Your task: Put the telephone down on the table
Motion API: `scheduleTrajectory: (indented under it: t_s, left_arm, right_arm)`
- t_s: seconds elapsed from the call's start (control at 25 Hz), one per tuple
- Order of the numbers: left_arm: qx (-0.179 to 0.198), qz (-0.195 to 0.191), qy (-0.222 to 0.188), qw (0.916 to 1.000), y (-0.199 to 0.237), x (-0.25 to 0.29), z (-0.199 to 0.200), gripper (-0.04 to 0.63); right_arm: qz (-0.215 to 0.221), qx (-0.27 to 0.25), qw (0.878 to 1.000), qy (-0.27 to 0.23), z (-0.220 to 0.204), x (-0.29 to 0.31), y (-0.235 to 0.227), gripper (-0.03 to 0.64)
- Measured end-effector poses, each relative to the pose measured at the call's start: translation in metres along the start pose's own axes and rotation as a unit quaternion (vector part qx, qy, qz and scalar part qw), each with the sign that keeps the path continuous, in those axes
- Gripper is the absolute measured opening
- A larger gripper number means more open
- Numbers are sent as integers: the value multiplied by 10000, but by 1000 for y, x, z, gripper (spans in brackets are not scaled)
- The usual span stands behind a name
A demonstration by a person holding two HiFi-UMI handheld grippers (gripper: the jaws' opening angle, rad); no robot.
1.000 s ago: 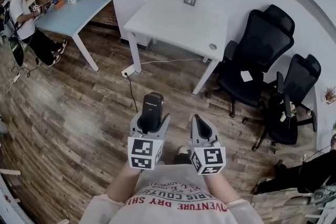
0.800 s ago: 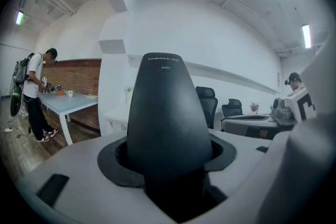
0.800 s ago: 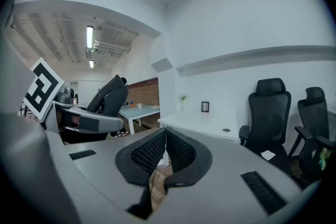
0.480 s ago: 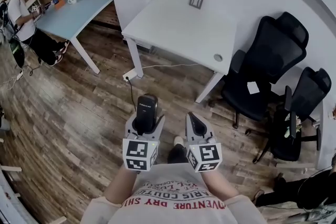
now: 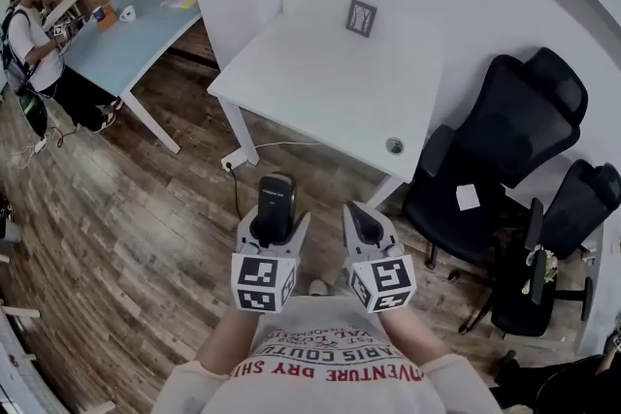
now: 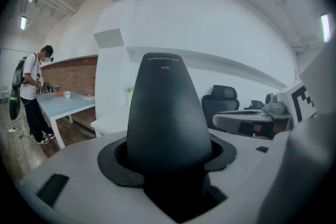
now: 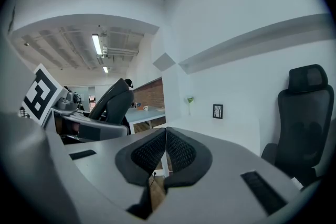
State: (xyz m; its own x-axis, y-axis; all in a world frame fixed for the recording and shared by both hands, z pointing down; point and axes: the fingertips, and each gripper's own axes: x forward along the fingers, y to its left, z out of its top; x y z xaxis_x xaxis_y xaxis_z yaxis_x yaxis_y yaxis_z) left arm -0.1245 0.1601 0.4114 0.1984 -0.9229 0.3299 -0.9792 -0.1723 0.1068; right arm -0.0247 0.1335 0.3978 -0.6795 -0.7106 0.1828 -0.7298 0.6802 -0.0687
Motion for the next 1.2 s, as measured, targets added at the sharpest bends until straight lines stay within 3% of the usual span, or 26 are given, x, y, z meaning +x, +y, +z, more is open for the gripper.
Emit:
scheduleTrajectory:
  t_s: [0.52, 1.2]
  left_arm:
    - [58, -419, 426, 9982, -19, 123, 24, 296]
    - [193, -1414, 1085, 9838, 13, 373, 78, 297]
  right_arm:
    - [-640, 367, 9972, 146, -3, 42, -122, 25]
    - [-1757, 572, 9817, 464, 22, 186, -285, 25]
